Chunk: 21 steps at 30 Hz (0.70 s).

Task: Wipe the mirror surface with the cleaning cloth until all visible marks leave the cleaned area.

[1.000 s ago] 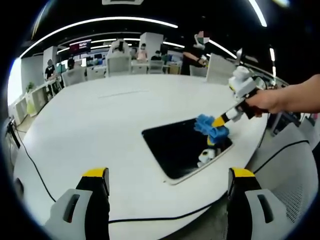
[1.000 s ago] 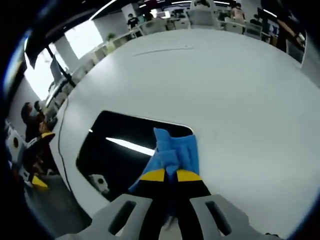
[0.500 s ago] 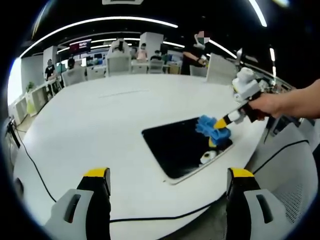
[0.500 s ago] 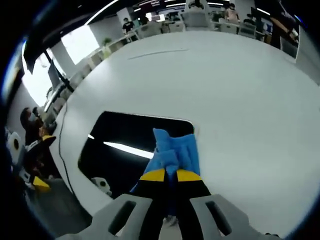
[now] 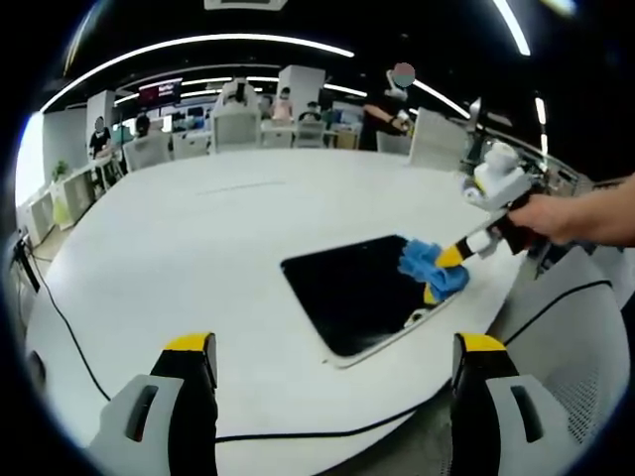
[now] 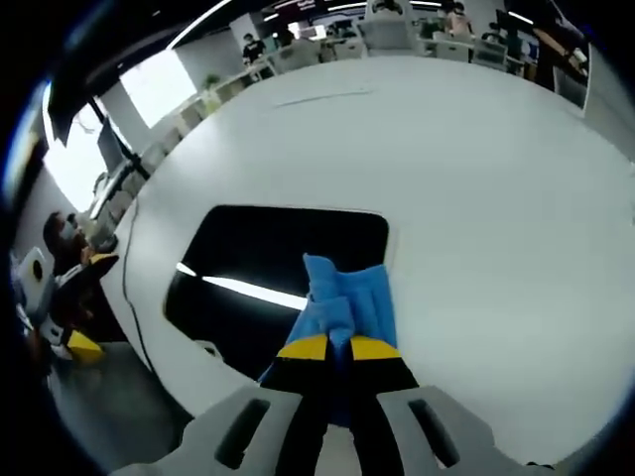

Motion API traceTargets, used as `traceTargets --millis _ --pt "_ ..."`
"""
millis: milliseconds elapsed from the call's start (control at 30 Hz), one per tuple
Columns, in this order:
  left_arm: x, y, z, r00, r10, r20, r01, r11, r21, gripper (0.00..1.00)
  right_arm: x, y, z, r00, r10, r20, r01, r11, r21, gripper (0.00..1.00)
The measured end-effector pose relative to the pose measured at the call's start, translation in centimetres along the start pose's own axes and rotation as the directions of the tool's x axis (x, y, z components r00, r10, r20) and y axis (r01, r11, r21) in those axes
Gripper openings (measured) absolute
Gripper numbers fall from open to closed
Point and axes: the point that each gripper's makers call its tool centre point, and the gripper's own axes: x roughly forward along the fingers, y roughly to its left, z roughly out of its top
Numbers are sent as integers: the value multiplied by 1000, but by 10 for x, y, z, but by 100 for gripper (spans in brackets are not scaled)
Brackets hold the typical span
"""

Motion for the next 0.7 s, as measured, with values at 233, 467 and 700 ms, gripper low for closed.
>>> traceTargets --millis 233,467,700 --pt "0 -1 0 1000 -5 1 5 1000 -5 99 -6 2 -9 1000 5 18 -6 1000 13 1" --pt "-1 -2 -1 1000 -6 -2 6 1000 -2 99 -6 2 -9 999 -6 54 5 1000 14 1" --pt "-1 0 0 1000 -1 -2 1 1000 0 99 -9 5 -15 999 -5 41 2 998 64 1"
